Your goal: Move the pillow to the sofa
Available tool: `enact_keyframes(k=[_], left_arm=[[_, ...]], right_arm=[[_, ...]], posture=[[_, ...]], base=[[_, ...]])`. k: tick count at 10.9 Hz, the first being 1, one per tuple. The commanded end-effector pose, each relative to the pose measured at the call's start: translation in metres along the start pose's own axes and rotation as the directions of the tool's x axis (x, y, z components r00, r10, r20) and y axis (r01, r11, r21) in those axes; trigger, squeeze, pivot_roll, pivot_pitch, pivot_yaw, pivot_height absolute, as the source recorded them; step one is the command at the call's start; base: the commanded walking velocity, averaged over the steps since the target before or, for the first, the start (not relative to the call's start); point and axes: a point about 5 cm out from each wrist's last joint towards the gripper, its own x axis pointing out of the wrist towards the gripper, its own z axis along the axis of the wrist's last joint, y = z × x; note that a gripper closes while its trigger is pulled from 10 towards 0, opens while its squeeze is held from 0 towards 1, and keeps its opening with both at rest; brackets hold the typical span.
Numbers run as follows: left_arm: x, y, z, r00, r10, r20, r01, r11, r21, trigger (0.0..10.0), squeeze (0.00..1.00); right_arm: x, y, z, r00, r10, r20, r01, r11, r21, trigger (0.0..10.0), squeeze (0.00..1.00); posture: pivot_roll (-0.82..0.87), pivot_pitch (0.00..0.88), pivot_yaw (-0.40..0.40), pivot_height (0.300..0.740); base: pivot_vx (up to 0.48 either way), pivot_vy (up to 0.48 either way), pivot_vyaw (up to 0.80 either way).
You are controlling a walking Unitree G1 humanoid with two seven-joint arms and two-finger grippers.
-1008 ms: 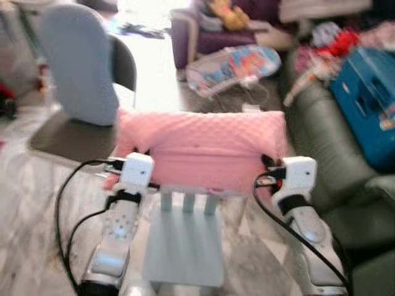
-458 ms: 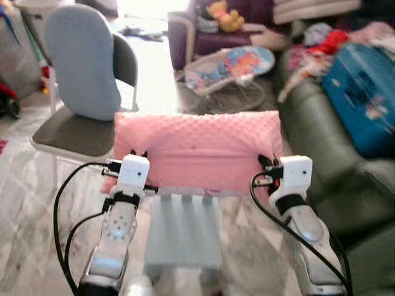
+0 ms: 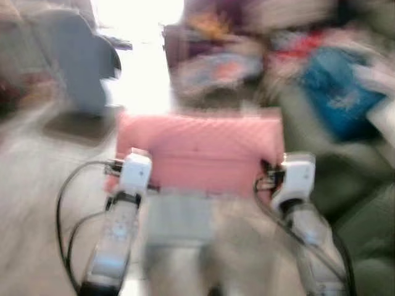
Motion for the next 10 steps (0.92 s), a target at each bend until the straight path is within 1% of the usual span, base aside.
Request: enact_keyframes(k=[1, 2, 6, 7, 9, 10], left_arm=[[0.0055, 0.0096, 0.0070, 0.999, 0.040, 0.025, -0.040, 0.999, 0.011, 10.0, 0.00], [0.0059, 0.0095, 0.0072, 0.999, 0.038, 0.026, -0.038, 0.999, 0.011, 10.0, 0.00], [0.0063, 0.0082, 0.0090, 0.999, 0.007, 0.040, -0.007, 1.000, -0.014, 10.0, 0.00], [0.0071, 0.0074, 0.0103, 0.999, -0.018, 0.045, 0.020, 0.999, -0.039, 10.0, 0.00], [0.0074, 0.0077, 0.0108, 0.998, -0.039, 0.042, 0.042, 0.996, -0.078, 10.0, 0.00], [0.0086, 0.0082, 0.0119, 0.998, -0.053, 0.046, 0.056, 0.995, -0.079, 10.0, 0.00]], right_arm=[[-0.0028, -0.0124, -0.0011, 0.998, -0.063, -0.010, 0.063, 0.998, -0.008, 10.0, 0.00], [-0.0026, -0.0125, -0.0018, 0.998, -0.064, -0.014, 0.064, 0.998, -0.008, 10.0, 0.00], [-0.0034, -0.0134, -0.0044, 0.997, -0.071, -0.028, 0.070, 0.997, -0.012, 10.0, 0.00], [-0.0031, -0.0143, -0.0056, 0.996, -0.078, -0.038, 0.077, 0.997, -0.009, 10.0, 0.00], [-0.0002, -0.0139, -0.0050, 0.997, -0.073, -0.038, 0.072, 0.997, -0.014, 10.0, 0.00], [0.0047, -0.0147, -0.0020, 0.997, -0.069, -0.028, 0.068, 0.997, -0.021, 10.0, 0.00]], posture=[[-0.01, 0.000, -0.065, 0.740], [-0.01, 0.000, -0.065, 0.740], [-0.02, 0.000, -0.062, 0.740], [-0.02, 0.002, -0.060, 0.740], [-0.03, 0.012, -0.047, 0.740], [-0.03, 0.020, -0.041, 0.740]], base=[[-0.319, 0.000, 0.00], [-0.266, 0.000, 0.00], [0.000, 0.000, 0.00], [0.000, 0.000, -0.44], [0.000, 0.000, -0.76], [0.000, 0.000, 0.00]])
